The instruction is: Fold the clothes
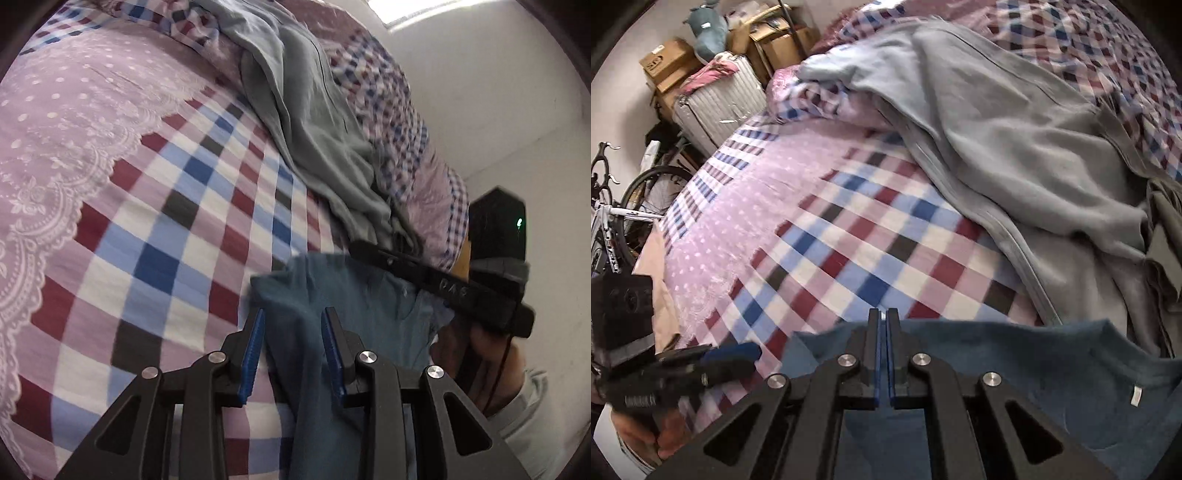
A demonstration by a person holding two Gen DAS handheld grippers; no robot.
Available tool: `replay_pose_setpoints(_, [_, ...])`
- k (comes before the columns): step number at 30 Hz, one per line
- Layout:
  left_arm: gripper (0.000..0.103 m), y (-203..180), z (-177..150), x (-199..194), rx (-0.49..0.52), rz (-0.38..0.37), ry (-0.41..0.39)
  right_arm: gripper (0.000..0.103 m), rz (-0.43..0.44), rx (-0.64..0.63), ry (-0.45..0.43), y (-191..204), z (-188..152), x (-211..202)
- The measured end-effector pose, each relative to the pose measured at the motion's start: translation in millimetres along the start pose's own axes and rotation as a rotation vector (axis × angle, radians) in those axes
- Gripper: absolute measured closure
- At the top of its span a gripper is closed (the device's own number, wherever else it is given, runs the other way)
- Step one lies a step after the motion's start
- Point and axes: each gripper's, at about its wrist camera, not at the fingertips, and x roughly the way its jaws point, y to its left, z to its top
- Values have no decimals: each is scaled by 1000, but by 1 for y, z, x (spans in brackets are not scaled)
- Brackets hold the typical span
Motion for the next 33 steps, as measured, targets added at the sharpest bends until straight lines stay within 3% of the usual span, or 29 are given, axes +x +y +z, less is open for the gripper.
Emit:
replay_pose_setpoints(5, [72, 31, 3, -9, -138, -10, -39, 97, 101, -9, 32, 3, -8, 5])
replay_pose_setpoints(9, [74, 40, 4, -13, -183, -16, -67, 71, 157, -4, 99, 10, -26, 17])
replay_pose_setpoints(14, [74, 41, 4, -12, -193, -20, -70, 69, 253, -41, 120, 23, -30, 30])
replay_pose_setpoints(20, [74, 44, 6, -11, -205, -41, -66, 65, 275, -70, 200, 25, -26, 57])
replay_pose_setpoints(31, [74, 46, 6, -11, -216, -56, -65, 64, 543, 39, 242, -19, -27, 65])
replay_pose_setpoints(33, [74, 46, 6, -11, -216, -53, -66, 63, 559, 45, 242, -19, -29, 65])
